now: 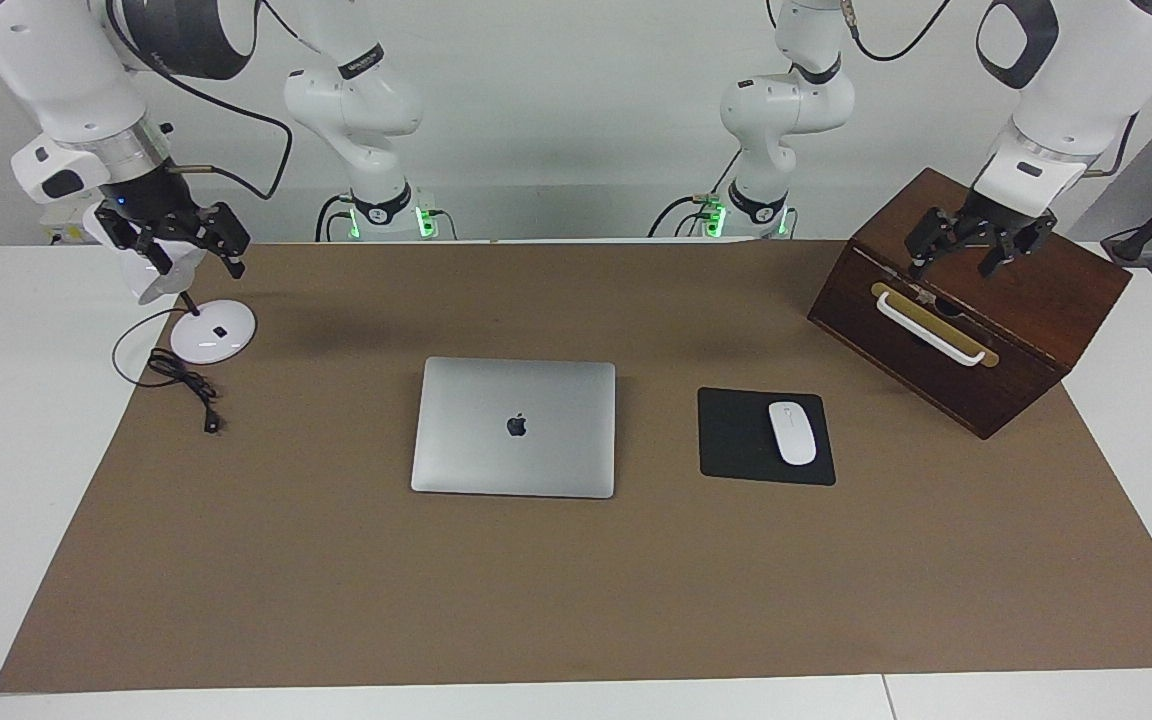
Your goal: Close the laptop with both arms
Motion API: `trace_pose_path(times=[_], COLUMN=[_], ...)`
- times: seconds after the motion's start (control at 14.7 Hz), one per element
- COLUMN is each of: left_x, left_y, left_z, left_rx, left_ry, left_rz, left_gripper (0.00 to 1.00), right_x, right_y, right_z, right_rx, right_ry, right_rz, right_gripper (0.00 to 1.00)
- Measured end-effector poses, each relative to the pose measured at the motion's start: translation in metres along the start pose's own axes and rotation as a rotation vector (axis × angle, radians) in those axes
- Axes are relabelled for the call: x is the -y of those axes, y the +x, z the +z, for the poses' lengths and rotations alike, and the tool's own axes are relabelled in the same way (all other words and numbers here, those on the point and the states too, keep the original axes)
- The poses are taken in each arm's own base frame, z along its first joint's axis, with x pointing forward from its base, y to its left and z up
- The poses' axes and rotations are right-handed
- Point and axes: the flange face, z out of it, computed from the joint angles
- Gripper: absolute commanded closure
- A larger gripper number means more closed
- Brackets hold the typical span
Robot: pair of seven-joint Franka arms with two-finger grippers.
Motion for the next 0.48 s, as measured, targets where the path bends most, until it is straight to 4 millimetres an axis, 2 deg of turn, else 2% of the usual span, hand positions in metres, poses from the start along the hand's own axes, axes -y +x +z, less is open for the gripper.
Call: trace_pose_path(times=[0.48], left_x=[-0.0002], left_y=[0.0], left_z=[0.0001], left_rx=[0.0], left_ry=[0.0], left_rz=[-0.03], left_gripper=[0.0], right_x=[0.0], right_y=[-0.0004], right_z=[0.0025], right_rx=[0.005], right_ry=[0.0], right_rz=[0.0], right_gripper=[0.0])
